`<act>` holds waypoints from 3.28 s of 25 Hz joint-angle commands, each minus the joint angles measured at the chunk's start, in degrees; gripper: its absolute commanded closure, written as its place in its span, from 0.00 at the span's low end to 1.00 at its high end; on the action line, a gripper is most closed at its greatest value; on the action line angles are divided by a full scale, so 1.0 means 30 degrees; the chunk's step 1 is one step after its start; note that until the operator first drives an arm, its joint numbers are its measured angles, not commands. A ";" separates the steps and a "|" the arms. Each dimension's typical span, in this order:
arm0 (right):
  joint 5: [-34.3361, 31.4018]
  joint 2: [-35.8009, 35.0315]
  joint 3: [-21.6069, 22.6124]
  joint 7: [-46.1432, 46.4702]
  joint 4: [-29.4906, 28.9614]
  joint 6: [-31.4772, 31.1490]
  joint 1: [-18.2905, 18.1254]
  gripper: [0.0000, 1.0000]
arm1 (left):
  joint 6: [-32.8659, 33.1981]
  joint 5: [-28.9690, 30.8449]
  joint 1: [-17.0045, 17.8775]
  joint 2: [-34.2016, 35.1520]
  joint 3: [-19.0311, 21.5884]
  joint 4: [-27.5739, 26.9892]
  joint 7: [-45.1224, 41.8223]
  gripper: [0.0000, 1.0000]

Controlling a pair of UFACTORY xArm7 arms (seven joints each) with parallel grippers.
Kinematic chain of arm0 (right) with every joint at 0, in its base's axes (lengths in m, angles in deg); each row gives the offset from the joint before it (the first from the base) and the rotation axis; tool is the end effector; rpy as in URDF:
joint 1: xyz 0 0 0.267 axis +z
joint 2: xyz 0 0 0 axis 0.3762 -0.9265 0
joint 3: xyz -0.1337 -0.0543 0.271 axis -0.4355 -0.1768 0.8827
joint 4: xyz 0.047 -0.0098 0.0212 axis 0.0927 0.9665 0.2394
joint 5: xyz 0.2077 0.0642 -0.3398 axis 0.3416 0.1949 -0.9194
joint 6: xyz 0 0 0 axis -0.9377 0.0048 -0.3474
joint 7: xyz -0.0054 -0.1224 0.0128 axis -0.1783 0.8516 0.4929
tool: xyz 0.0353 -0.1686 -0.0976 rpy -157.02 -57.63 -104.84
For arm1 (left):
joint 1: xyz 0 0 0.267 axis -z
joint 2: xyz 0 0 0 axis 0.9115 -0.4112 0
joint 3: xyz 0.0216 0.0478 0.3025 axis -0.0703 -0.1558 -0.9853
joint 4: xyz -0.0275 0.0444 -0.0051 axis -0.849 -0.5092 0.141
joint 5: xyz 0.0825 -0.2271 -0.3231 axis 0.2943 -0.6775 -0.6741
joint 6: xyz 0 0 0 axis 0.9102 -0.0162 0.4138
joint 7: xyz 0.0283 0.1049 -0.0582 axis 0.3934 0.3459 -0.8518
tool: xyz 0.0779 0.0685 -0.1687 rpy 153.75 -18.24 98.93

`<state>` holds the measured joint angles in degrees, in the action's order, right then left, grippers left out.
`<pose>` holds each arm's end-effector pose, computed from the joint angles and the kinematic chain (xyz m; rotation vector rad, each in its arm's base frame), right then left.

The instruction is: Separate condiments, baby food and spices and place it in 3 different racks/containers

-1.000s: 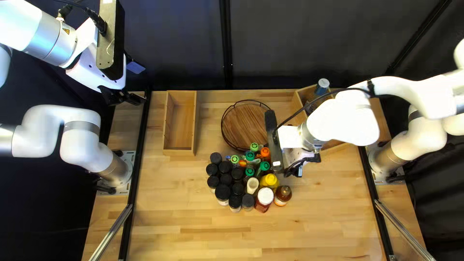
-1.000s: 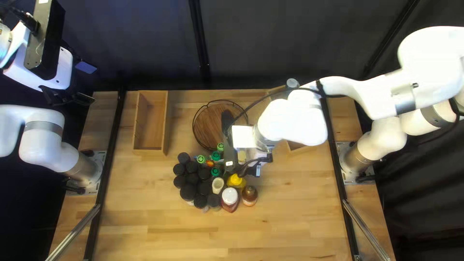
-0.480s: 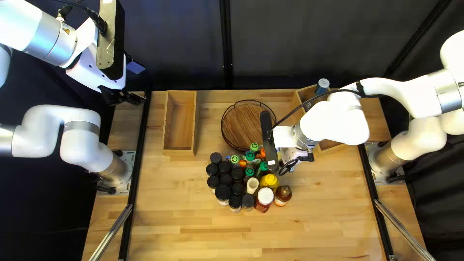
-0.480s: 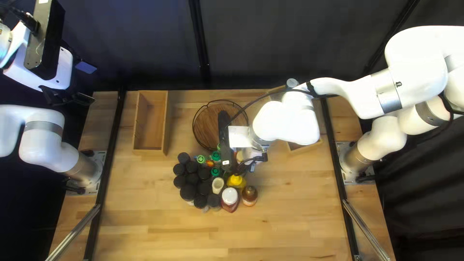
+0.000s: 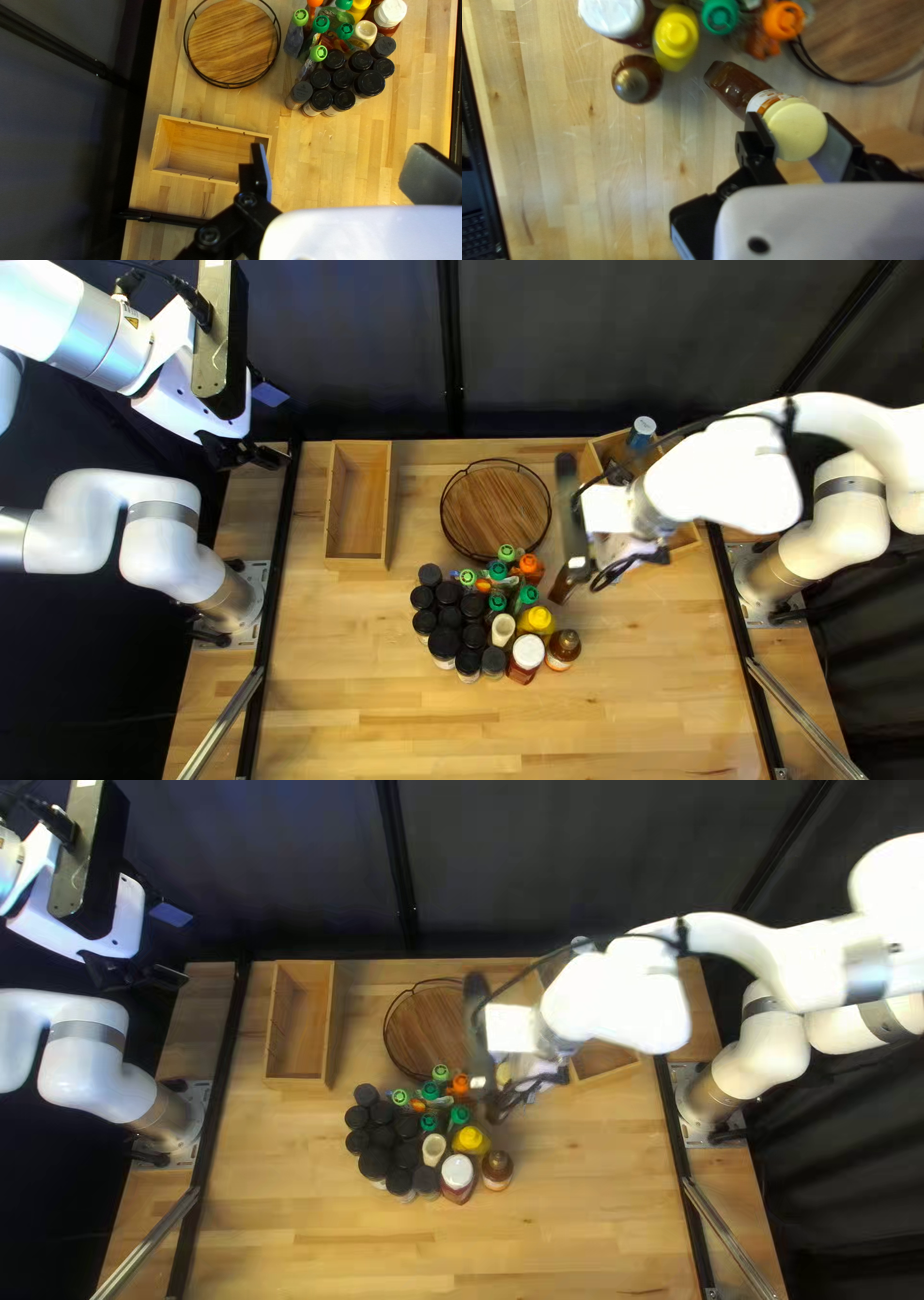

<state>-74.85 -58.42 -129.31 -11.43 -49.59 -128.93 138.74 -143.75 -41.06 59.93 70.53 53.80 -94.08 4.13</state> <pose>0.4410 0.0046 0.2445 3.0349 -0.1220 0.3572 0.3081 0.0619 0.4823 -2.9307 -0.1194 -0.8433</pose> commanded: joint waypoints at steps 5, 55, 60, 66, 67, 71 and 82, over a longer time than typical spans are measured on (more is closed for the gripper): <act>-0.0055 -0.3214 -0.0923 -0.3497 0.0721 -0.2583 -0.1955 1.00 | 0.0000 0.0000 0.0000 0.0000 0.0000 0.0000 0.0000 0.00; -0.3754 -0.6668 -0.4579 -0.4397 0.9390 0.2630 -0.6355 0.03 | 0.0000 0.0000 0.0000 -0.0001 0.0000 0.0000 0.0000 0.00; -0.3334 -0.7458 -0.4239 -0.4472 0.8465 0.1063 -0.5706 0.00 | 0.0000 0.0000 0.0000 0.0000 0.0000 0.0000 0.0000 0.00; -0.2903 -0.7944 -0.3542 -0.4737 0.7007 -0.0578 -0.4973 0.00 | 0.0000 0.0000 0.0000 0.0000 0.0000 0.0000 0.0000 0.00; -0.2802 -0.7879 -0.3396 -0.4815 0.6727 -0.0759 -0.4843 0.00 | 0.0000 0.0000 0.0000 0.0000 0.0000 0.0000 0.0000 0.00; -0.2042 -0.6791 -0.2475 -0.5230 0.5092 -0.1132 -0.4010 0.00 | 0.0000 0.0000 0.0000 0.0000 0.0000 0.0000 0.0000 0.00; 0.0599 -0.1795 -0.0853 -0.4365 0.0306 -0.0861 -0.1286 0.00 | 0.0000 0.0000 0.0000 0.0000 0.0000 0.0000 0.0000 0.00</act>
<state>-75.20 -66.62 -132.15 -26.31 -46.19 -131.89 132.74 -143.75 -41.06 59.93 70.53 53.80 -94.08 4.13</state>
